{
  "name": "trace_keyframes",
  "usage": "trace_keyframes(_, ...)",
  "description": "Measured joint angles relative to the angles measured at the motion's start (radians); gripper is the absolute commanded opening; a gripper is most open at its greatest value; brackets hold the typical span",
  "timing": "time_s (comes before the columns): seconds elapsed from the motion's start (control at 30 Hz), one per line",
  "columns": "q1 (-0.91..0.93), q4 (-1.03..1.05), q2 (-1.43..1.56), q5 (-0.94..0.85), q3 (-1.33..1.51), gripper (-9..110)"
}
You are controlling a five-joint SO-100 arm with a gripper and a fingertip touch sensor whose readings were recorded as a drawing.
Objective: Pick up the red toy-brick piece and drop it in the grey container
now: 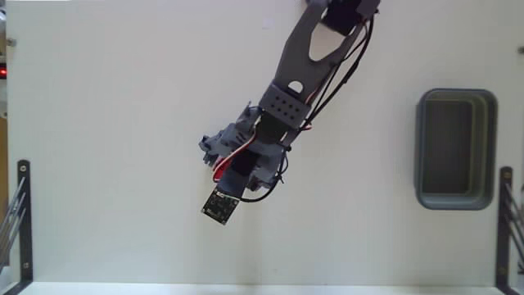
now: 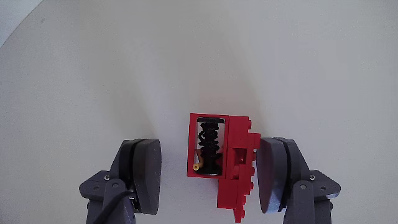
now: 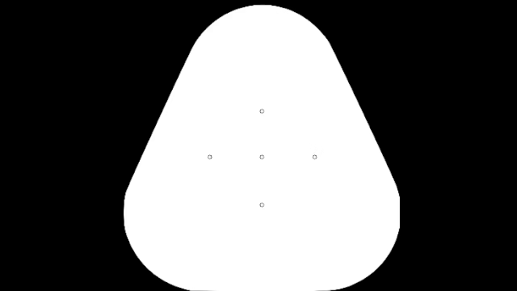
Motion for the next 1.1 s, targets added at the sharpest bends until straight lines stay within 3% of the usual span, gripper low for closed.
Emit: trace_keyframes(1.1, -0.002, 0.000, 0.000, 0.000, 0.000, 83)
